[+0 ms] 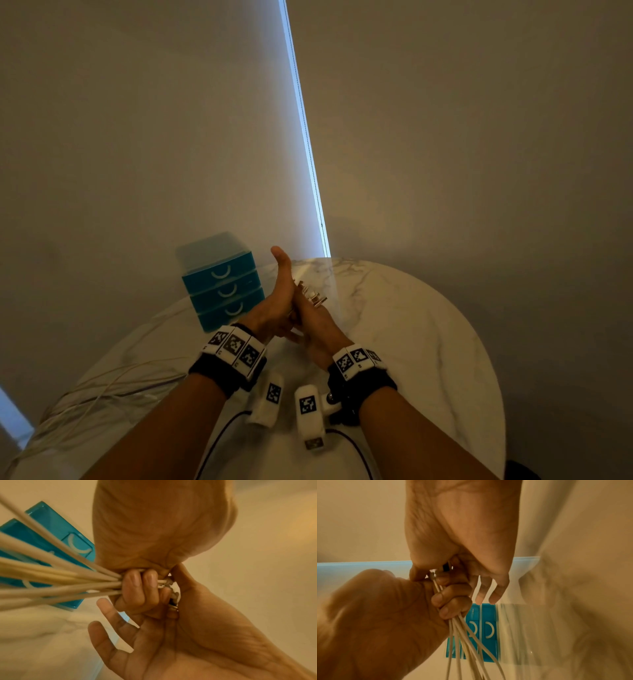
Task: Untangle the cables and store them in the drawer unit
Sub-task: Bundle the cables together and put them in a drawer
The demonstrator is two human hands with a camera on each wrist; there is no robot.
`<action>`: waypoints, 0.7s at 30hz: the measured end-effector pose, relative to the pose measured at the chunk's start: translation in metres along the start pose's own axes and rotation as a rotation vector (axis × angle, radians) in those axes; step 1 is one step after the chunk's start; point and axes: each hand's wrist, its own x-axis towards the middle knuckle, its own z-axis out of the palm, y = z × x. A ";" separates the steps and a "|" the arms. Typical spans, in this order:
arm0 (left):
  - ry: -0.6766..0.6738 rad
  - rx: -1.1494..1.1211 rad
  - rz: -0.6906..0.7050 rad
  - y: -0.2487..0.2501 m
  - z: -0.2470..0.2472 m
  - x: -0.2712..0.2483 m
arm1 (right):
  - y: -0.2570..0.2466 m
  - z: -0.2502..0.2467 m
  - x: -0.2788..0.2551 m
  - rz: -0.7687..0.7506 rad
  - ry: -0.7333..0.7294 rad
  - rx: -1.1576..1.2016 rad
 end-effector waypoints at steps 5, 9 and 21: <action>-0.013 0.132 -0.007 -0.006 -0.004 0.006 | 0.004 0.001 0.009 -0.137 0.121 -0.180; -0.050 0.203 0.058 -0.011 0.000 0.006 | 0.007 0.005 0.009 -0.183 0.220 -0.226; -0.289 0.389 0.106 -0.026 -0.043 0.017 | -0.005 0.000 0.000 -0.109 0.214 0.122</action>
